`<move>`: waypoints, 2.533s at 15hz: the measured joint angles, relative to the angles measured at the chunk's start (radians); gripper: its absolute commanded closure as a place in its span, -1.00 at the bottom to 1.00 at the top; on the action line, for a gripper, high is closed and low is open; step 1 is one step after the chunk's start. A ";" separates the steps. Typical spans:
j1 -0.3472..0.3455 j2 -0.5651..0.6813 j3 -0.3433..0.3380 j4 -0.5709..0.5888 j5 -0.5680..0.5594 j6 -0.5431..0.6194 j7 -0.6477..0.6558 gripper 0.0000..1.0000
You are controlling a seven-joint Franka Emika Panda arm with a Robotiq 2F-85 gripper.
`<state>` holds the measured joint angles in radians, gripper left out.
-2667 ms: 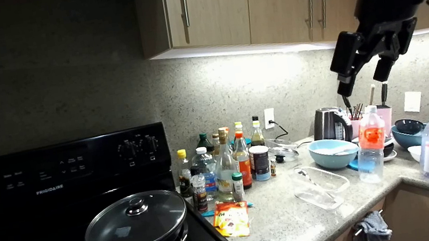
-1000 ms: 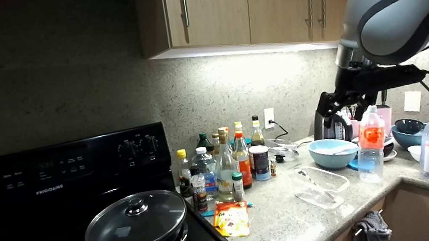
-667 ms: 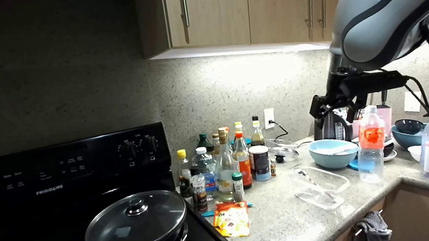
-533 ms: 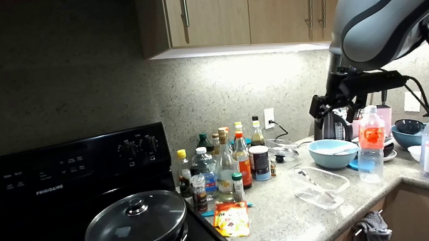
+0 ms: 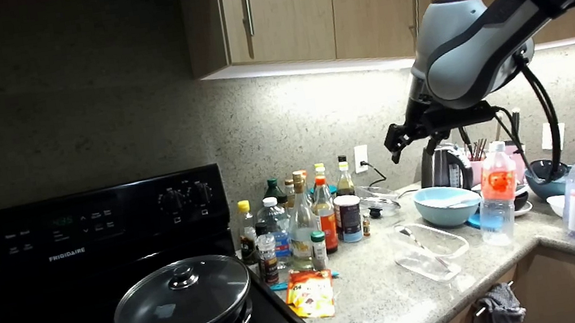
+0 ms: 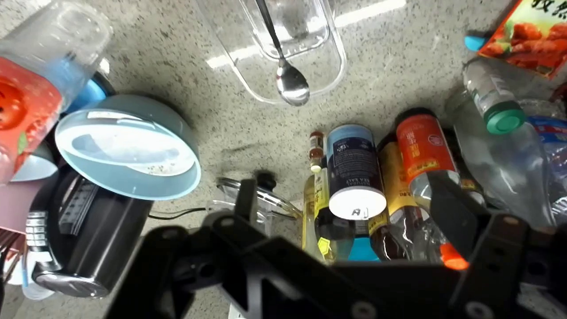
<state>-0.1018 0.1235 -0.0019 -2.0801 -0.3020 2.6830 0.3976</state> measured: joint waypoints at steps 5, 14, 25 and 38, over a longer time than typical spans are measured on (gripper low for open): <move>0.044 0.056 -0.041 0.076 -0.013 -0.054 0.043 -1.00; 0.026 0.270 -0.099 0.153 0.181 -0.091 -0.053 -1.00; 0.019 0.439 -0.136 0.334 0.220 -0.330 -0.081 -1.00; -0.014 0.704 -0.072 0.648 0.251 -0.447 -0.280 -1.00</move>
<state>-0.1158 0.8270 -0.0739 -1.4321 -0.0509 2.2357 0.1173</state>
